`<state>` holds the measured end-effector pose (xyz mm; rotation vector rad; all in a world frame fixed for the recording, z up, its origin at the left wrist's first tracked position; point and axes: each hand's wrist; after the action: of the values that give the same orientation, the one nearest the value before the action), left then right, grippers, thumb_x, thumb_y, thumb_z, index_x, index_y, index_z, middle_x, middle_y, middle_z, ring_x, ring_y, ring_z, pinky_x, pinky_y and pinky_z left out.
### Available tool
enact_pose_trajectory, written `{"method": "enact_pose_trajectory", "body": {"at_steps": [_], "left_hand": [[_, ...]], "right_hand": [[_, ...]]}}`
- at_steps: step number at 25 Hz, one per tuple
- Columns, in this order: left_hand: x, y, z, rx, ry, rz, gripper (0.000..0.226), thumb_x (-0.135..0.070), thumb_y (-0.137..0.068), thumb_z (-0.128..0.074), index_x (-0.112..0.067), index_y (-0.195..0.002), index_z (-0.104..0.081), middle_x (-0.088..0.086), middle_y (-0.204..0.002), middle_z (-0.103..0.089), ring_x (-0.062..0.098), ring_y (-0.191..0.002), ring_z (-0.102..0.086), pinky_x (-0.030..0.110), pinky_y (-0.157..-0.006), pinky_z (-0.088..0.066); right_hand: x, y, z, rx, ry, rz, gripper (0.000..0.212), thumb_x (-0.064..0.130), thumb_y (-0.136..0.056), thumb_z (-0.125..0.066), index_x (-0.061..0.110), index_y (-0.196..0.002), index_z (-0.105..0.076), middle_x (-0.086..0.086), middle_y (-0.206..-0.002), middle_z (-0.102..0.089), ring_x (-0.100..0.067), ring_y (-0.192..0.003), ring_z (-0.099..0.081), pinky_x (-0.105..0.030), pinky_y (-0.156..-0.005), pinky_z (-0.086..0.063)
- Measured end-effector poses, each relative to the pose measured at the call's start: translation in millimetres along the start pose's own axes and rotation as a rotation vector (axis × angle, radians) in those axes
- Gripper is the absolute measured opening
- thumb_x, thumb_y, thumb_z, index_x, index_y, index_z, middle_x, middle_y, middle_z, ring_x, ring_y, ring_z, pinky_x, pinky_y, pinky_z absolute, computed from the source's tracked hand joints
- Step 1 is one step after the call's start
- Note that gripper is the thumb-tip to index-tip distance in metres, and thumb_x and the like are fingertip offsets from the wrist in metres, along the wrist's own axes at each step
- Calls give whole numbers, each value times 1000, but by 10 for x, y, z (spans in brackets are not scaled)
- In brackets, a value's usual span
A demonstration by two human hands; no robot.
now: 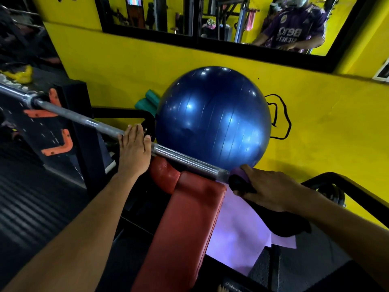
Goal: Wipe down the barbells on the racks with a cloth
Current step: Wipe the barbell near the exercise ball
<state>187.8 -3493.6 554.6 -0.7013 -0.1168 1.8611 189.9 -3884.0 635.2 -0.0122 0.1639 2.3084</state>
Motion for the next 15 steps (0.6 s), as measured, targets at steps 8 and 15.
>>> {"method": "enact_pose_trajectory", "body": {"at_steps": [8, 15], "left_hand": [[-6, -14, 11, 56, 25, 34, 73, -47, -101, -8, -4, -159, -16, 13, -168, -14, 23, -156, -1, 47, -125, 7], [3, 26, 35, 50, 77, 59, 76, -54, -100, -5, -10, -161, -12, 5, -169, -11, 15, -156, 4, 41, -125, 8]], "right_hand": [[-137, -762, 105, 439, -1251, -88, 56, 58, -86, -68, 6, -107, -67, -9, -98, -71, -14, -76, -67, -24, -65, -55], [-120, -1070, -147, 740, -1255, 30, 54, 42, -77, -80, 1, -108, -61, -16, -86, -61, -24, -74, -61, -37, -71, -50]]}}
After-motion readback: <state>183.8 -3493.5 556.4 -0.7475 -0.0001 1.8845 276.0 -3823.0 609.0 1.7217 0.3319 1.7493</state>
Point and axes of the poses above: each hand's wrist, its own y-axis away from the middle knuckle, its own z-axis out of the back of the hand, x = y × z
